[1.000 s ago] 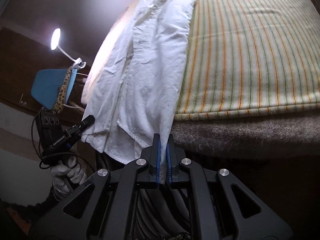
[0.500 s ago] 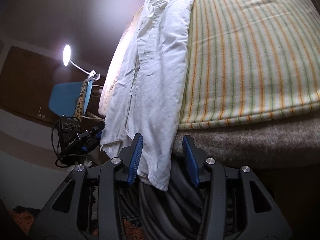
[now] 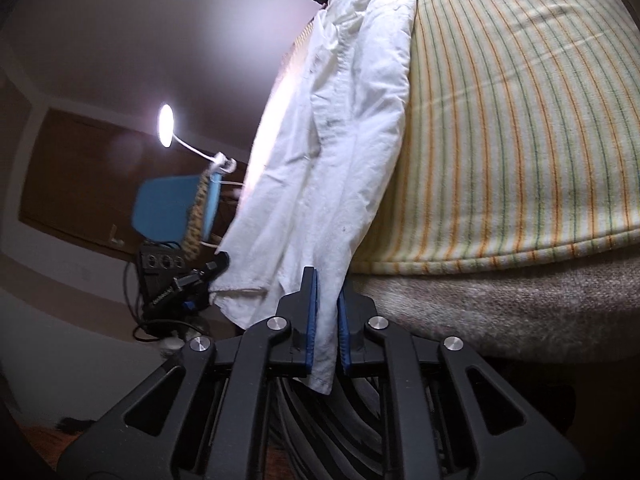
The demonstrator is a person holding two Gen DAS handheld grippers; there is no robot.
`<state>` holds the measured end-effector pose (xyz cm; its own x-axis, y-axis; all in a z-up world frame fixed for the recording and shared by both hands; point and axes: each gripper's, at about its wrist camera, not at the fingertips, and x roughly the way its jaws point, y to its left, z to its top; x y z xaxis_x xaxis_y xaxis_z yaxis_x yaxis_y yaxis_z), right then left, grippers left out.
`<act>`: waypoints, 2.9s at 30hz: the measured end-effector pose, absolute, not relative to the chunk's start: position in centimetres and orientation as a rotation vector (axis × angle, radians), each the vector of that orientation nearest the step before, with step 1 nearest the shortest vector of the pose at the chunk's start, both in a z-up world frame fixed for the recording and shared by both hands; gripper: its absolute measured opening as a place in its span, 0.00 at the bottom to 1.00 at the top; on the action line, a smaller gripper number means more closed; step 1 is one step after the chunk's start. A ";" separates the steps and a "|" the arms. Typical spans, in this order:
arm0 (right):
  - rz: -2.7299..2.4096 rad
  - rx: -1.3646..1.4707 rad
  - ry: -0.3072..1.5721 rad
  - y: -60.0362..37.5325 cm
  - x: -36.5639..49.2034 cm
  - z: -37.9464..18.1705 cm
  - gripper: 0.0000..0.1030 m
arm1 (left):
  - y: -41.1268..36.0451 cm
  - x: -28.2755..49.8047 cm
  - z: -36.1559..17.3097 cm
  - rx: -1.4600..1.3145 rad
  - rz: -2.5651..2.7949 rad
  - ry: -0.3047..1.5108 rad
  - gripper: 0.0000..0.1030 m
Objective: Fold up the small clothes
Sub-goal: 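Grasp the hem corners with both tools and lift them, then fold the hem up over the shirt body toward the collar with both tools, then open both tools and smooth the folded hem flat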
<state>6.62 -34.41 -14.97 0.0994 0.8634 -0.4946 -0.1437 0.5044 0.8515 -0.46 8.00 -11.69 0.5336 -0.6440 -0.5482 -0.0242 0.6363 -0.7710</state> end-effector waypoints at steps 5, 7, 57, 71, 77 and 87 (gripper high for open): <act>0.876 0.818 1.232 -34.5 7.4 -14.8 0.09 | 7.5 2.0 -9.9 -0.823 -0.456 0.945 0.07; 0.881 0.845 1.221 -34.5 8.4 -14.4 0.09 | 7.5 3.1 -9.2 -0.825 -0.464 0.940 0.07; 0.571 0.286 1.085 -28.8 24.5 -13.3 0.55 | 6.5 18.3 -12.0 -0.529 -0.286 0.938 0.53; 0.503 0.293 1.114 -29.2 25.2 -14.5 0.07 | 4.7 20.8 -13.3 -0.269 -0.203 0.933 0.43; 0.489 0.327 1.118 -29.9 24.7 -13.6 0.12 | 6.4 19.2 -13.4 -0.298 -0.199 0.934 0.43; 0.540 0.282 1.016 -30.4 22.6 -7.8 0.32 | 8.1 16.4 -8.7 -0.316 -0.258 0.885 0.43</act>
<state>22.60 -30.43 -7.80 0.4119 0.5494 -0.7270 -0.2944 0.8353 0.4644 16.36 8.06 -8.67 0.6075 -0.3480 -0.7140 0.0899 0.9232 -0.3736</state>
